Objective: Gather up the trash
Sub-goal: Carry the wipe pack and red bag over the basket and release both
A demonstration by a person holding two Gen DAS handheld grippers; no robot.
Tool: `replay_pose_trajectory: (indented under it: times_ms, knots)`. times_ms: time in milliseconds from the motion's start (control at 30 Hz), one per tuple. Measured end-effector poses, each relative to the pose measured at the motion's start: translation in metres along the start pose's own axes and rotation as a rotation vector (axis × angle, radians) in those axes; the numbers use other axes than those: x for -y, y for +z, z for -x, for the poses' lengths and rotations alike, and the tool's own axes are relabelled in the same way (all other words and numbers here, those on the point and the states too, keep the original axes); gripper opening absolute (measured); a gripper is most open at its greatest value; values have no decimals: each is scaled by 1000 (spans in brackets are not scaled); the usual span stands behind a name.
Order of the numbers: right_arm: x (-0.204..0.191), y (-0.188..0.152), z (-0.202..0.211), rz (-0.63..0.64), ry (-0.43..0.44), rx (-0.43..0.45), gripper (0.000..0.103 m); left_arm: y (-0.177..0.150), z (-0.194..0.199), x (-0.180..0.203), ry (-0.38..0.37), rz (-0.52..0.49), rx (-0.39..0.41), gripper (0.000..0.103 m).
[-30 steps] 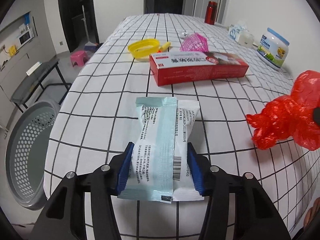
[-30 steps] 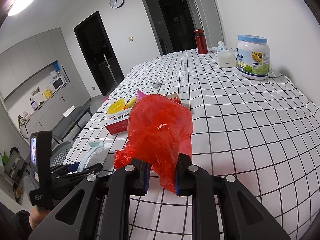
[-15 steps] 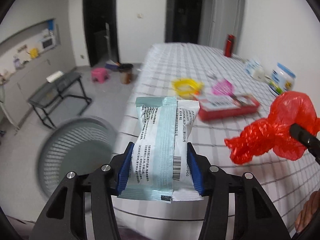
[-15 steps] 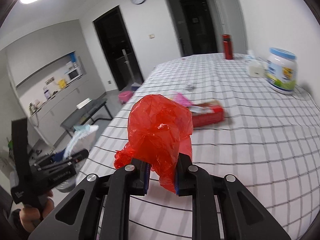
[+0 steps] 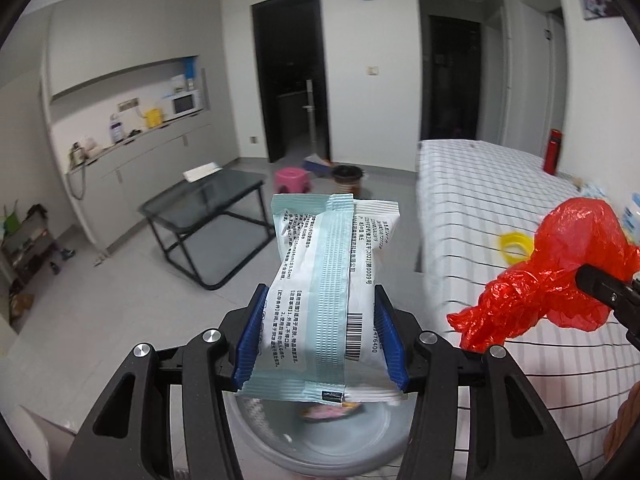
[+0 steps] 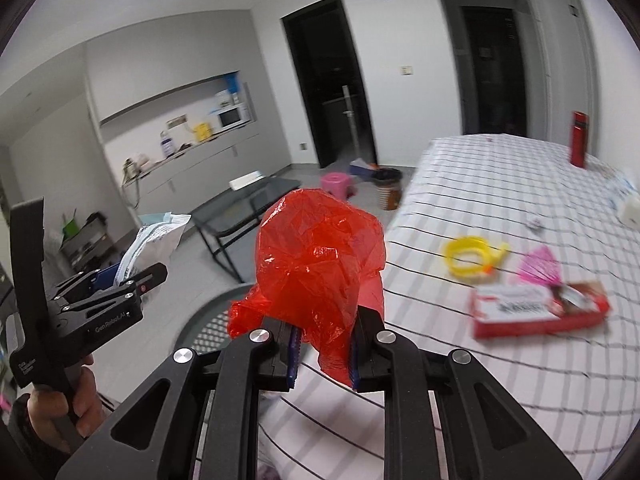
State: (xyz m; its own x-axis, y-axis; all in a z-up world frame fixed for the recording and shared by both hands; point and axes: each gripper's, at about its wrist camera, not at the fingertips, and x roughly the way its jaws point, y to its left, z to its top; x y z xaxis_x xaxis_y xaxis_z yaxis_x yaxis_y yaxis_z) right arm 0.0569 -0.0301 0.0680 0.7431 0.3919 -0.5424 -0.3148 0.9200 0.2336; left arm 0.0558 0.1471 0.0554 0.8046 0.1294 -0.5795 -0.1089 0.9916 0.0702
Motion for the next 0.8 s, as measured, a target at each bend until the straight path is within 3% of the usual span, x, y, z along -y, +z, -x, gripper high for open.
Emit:
replay_pose_trajectory:
  times_ms: [400,633,800]
  knots:
    - [-62,-24,-102,84,39,-202,18,-49,-60,-43,27,62,-163,51]
    - [-73,-39,-130,110,24,-286,18,-74,-88,-46,16,83,-246,53]
    - [-75,-41,-139,116,23,-302,18,-81,-93,-48,16,87,-263,53]
